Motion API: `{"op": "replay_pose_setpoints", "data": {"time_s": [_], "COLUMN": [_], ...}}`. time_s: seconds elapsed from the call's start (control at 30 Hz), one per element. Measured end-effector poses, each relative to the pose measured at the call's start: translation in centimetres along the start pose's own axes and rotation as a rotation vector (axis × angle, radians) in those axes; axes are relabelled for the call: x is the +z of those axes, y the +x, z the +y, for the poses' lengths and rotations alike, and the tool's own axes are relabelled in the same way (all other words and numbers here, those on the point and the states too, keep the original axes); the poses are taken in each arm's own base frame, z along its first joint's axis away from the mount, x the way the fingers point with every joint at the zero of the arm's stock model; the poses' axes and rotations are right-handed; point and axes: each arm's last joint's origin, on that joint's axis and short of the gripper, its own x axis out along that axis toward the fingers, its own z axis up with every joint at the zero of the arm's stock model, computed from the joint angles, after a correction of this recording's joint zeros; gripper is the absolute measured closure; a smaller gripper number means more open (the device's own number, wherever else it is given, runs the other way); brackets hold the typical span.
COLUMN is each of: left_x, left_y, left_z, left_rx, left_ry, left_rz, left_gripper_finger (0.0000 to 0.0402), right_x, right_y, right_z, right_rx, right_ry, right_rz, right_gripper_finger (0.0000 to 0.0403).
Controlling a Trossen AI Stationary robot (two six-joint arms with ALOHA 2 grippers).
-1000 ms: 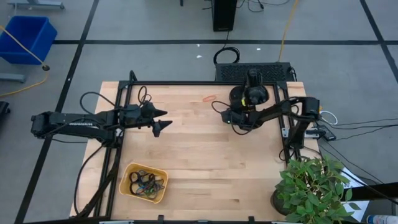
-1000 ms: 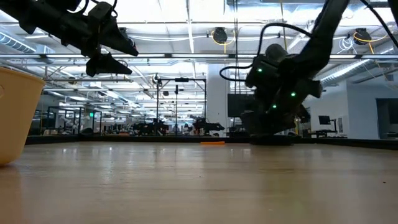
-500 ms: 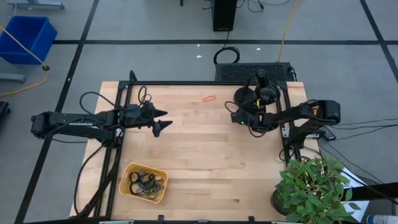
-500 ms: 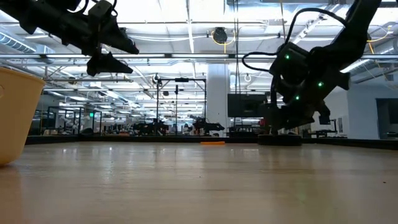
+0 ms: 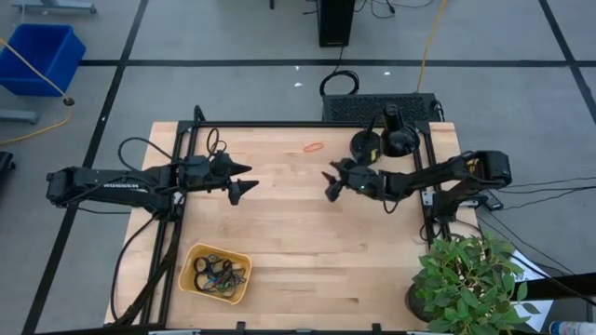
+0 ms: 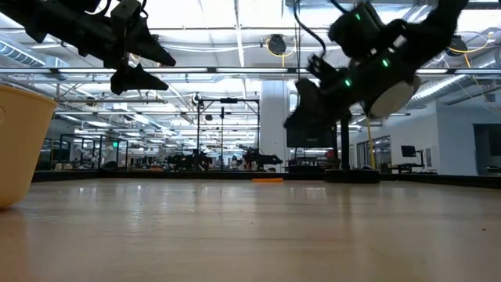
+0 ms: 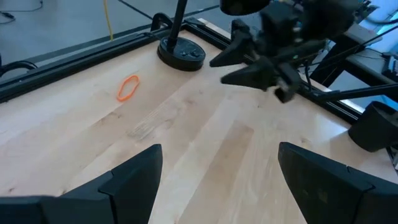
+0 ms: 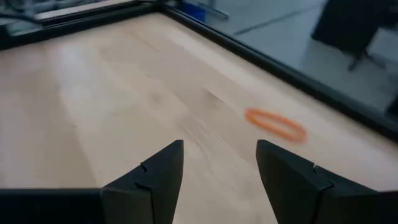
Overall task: Pick and place rubber bands into bin
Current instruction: Put the orange rubberband into the yellow bin
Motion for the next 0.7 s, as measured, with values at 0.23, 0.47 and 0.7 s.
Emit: {"op": "replay_pose_setpoints", "data": {"time_s": [0.23, 0.47, 0.7], "left_x": [0.0, 0.0, 0.0], "left_y": [0.0, 0.0, 0.0], "left_z": [0.0, 0.0, 0.0], "left_rx": [0.001, -0.002, -0.002], "left_ry": [0.009, 0.012, 0.024], "left_rz": [0.002, 0.003, 0.002], "left_gripper_finger": [0.0078, 0.0078, 0.0078], "right_x": [6.6, 12.3, 14.3], "right_y": [0.0, 0.0, 0.9], "right_z": [3.5, 2.4, -1.6], "right_rx": [0.1, 0.19, 0.172], "right_ry": [-0.18, -0.28, -0.318], "right_rz": [0.054, 0.214, 0.293], "right_gripper_finger": [0.0207, 0.0207, 0.0207]}}
